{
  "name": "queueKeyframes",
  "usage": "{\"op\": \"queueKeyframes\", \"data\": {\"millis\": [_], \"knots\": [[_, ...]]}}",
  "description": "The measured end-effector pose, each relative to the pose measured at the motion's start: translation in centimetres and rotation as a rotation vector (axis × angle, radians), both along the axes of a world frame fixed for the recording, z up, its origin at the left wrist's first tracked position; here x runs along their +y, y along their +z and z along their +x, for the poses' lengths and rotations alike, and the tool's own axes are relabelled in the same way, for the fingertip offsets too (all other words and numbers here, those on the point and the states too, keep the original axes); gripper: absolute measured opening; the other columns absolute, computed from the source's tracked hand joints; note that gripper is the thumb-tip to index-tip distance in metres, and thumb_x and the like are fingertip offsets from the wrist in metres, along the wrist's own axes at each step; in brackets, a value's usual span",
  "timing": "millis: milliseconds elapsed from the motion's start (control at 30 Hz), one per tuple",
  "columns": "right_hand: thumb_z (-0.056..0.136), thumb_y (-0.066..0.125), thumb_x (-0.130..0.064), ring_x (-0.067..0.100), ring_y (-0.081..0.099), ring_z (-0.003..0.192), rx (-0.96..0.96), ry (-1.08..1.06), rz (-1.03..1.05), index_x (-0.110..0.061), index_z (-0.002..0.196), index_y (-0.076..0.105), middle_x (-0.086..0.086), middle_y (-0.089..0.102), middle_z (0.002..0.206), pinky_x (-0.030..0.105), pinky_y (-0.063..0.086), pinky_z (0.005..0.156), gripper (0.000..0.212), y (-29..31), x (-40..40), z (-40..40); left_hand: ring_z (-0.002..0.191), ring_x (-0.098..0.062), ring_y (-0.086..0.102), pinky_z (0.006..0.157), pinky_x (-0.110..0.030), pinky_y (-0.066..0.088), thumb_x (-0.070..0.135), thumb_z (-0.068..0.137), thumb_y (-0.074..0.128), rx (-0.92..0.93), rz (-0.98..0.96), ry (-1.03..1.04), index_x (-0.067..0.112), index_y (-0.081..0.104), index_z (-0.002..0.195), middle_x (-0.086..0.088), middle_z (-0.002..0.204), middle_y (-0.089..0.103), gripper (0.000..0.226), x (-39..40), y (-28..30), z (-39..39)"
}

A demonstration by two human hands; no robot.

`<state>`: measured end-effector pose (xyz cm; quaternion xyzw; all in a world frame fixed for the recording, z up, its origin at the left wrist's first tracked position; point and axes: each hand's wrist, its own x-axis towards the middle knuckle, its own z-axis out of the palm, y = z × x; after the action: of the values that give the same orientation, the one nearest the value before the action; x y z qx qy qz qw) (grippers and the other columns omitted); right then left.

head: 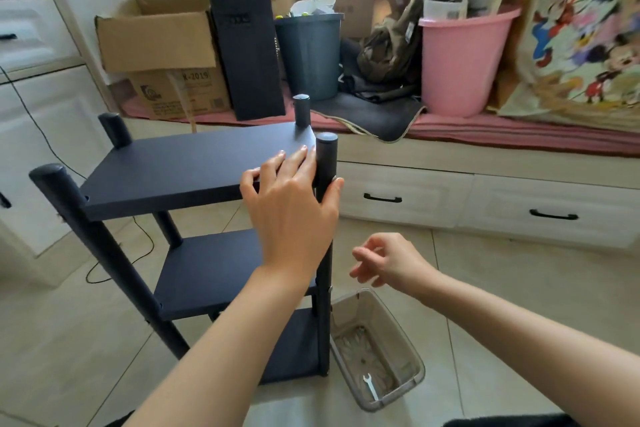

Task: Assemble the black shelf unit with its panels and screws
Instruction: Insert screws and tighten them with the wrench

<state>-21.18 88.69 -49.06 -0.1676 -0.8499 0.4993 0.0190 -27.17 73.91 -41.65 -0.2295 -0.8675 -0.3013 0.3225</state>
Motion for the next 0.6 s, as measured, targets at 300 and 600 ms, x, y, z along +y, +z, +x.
{"op": "queueKeyframes", "data": {"millis": [300,600], "knots": [[0.108,0.029,-0.035,0.018,0.071,0.094,0.025,-0.193,-0.419,-0.013,0.093,0.05,0.004,0.076,0.095,0.041,0.055,0.091,0.034,1.7,-1.8,-0.7,0.119,-0.024,0.055,0.098,-0.037,0.022,0.039,0.087,0.075,-0.019,0.126,-0.026,0.018,0.073,0.119,0.003,0.118,0.073,0.038,1.2,0.0,0.8],[0.107,0.029,-0.04,0.019,0.069,0.094,0.001,-0.226,-0.414,-0.013,0.099,0.054,0.005,0.073,0.091,0.043,0.053,0.093,0.038,1.8,1.5,0.3,0.115,-0.025,0.056,0.093,-0.035,0.021,0.034,0.083,0.08,-0.037,0.159,-0.143,0.016,0.075,0.115,0.002,0.114,0.074,0.037,4.8,0.1,3.2]]}}
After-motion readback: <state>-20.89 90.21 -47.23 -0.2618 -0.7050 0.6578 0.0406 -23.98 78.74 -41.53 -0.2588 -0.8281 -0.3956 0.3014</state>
